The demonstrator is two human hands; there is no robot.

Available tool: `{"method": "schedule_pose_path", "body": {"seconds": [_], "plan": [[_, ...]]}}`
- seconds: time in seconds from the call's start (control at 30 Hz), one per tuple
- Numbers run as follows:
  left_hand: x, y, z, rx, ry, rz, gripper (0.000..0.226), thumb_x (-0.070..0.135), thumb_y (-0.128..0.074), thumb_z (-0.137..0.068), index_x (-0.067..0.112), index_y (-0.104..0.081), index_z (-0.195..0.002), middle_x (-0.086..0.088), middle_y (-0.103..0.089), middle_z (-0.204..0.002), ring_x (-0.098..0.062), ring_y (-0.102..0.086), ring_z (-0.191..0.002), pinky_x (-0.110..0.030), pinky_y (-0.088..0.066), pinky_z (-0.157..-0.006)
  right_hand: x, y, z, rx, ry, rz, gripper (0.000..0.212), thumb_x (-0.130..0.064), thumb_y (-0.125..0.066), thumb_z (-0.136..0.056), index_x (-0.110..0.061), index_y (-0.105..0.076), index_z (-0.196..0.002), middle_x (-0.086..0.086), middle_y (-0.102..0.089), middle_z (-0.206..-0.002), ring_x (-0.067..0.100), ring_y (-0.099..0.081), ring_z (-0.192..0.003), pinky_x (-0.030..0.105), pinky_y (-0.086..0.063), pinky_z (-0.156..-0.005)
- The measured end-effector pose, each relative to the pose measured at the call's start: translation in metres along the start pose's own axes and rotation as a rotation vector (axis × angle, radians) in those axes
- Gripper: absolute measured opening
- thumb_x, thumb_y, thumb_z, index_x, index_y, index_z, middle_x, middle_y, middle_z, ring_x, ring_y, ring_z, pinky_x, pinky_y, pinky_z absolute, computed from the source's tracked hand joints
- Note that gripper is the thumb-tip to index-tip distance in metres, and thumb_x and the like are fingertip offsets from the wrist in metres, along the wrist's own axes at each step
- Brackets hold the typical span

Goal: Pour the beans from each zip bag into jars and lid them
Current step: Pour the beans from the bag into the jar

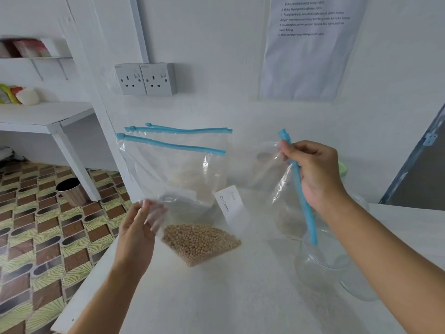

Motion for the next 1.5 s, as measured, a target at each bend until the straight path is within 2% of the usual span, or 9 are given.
{"method": "schedule_pose_path", "body": {"seconds": [0.2,0.27,0.37,0.5,0.6,0.73,1.0,1.27,1.5], "plan": [[0.059,-0.040,-0.011,-0.053,-0.179,-0.057,0.030,0.017,-0.048,-0.106,0.024,-0.072,-0.090,0.002,-0.073,-0.096,-0.017,-0.070,-0.102,-0.031,-0.055,-0.096,-0.028,0.021,-0.003,0.045,0.065,-0.095,0.014,-0.024,-0.084,-0.077,-0.014,-0.078,-0.069,0.013,-0.075,-0.083,0.021,-0.065,-0.075,0.032,-0.050,-0.080],[0.077,-0.058,-0.016,-0.066,-0.218,-0.112,0.027,0.020,-0.051,-0.106,0.025,-0.072,-0.090,0.003,-0.073,-0.097,-0.018,-0.071,-0.104,-0.029,-0.057,-0.091,-0.035,0.028,-0.005,0.047,0.070,-0.116,0.016,-0.020,-0.082,-0.082,-0.015,-0.077,-0.067,0.011,-0.075,-0.083,0.020,-0.065,-0.075,0.032,-0.049,-0.076],[0.095,-0.081,-0.021,-0.060,-0.271,-0.176,0.018,0.026,-0.055,-0.104,0.023,-0.069,-0.093,0.002,-0.072,-0.092,-0.017,-0.073,-0.091,-0.024,-0.055,-0.077,-0.040,0.038,-0.007,0.029,0.036,-0.161,0.025,-0.013,-0.077,-0.088,-0.015,-0.075,-0.063,0.008,-0.074,-0.081,0.018,-0.063,-0.073,0.032,-0.047,-0.072],[0.108,-0.104,-0.020,-0.076,-0.329,-0.225,0.017,0.029,-0.057,-0.104,0.023,-0.068,-0.092,0.003,-0.069,-0.089,-0.015,-0.070,-0.081,-0.025,-0.048,-0.074,-0.044,0.052,-0.005,0.065,0.004,-0.232,0.026,-0.009,-0.075,-0.089,-0.006,-0.069,-0.064,0.008,-0.070,-0.074,0.020,-0.059,-0.068,0.032,-0.045,-0.067],[0.111,-0.116,-0.016,-0.111,-0.331,-0.248,0.021,0.027,-0.057,-0.103,0.026,-0.071,-0.087,0.003,-0.069,-0.088,-0.017,-0.071,-0.081,-0.027,-0.048,-0.074,-0.046,0.063,-0.003,0.114,-0.022,-0.311,0.028,-0.005,-0.074,-0.089,-0.005,-0.062,-0.064,0.009,-0.068,-0.072,0.018,-0.057,-0.064,0.030,-0.043,-0.064],[0.111,-0.125,-0.011,-0.103,-0.301,-0.234,0.024,0.026,-0.057,-0.103,0.028,-0.072,-0.084,0.003,-0.069,-0.089,-0.015,-0.071,-0.079,-0.023,-0.050,-0.070,-0.048,0.071,0.001,0.090,-0.020,-0.312,0.028,-0.008,-0.074,-0.090,-0.004,-0.061,-0.066,0.010,-0.069,-0.075,0.019,-0.055,-0.064,0.031,-0.044,-0.066],[0.102,-0.125,-0.009,-0.090,-0.269,-0.222,0.021,0.026,-0.057,-0.104,0.025,-0.070,-0.088,0.004,-0.069,-0.088,-0.014,-0.071,-0.079,-0.019,-0.050,-0.067,-0.044,0.079,0.004,0.101,-0.019,-0.273,0.032,-0.011,-0.076,-0.089,-0.013,-0.068,-0.059,0.011,-0.070,-0.079,0.019,-0.057,-0.068,0.033,-0.043,-0.069],[0.091,-0.135,-0.011,-0.164,-0.211,-0.212,0.016,0.023,-0.056,-0.104,0.019,-0.066,-0.091,0.002,-0.067,-0.086,-0.015,-0.067,-0.076,-0.026,-0.043,-0.070,-0.019,0.090,0.015,0.264,-0.009,-0.212,0.033,-0.018,-0.070,-0.095,-0.014,-0.063,-0.063,0.004,-0.069,-0.077,0.016,-0.058,-0.070,0.034,-0.041,-0.069],[0.099,-0.153,-0.015,-0.233,-0.292,-0.245,0.021,0.022,-0.056,-0.105,0.019,-0.066,-0.087,0.002,-0.066,-0.084,-0.015,-0.064,-0.074,-0.022,-0.044,-0.067,-0.016,0.101,0.019,0.303,0.023,-0.189,0.036,-0.020,-0.067,-0.098,-0.014,-0.061,-0.063,0.002,-0.067,-0.074,0.015,-0.057,-0.069,0.031,-0.043,-0.066]]}}
Point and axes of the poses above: each hand's wrist, its own z-axis away from the middle knuckle, its own y-axis out of the back of the hand, x = y × z, the point moved 3 cm from there along -z, towards the middle knuckle
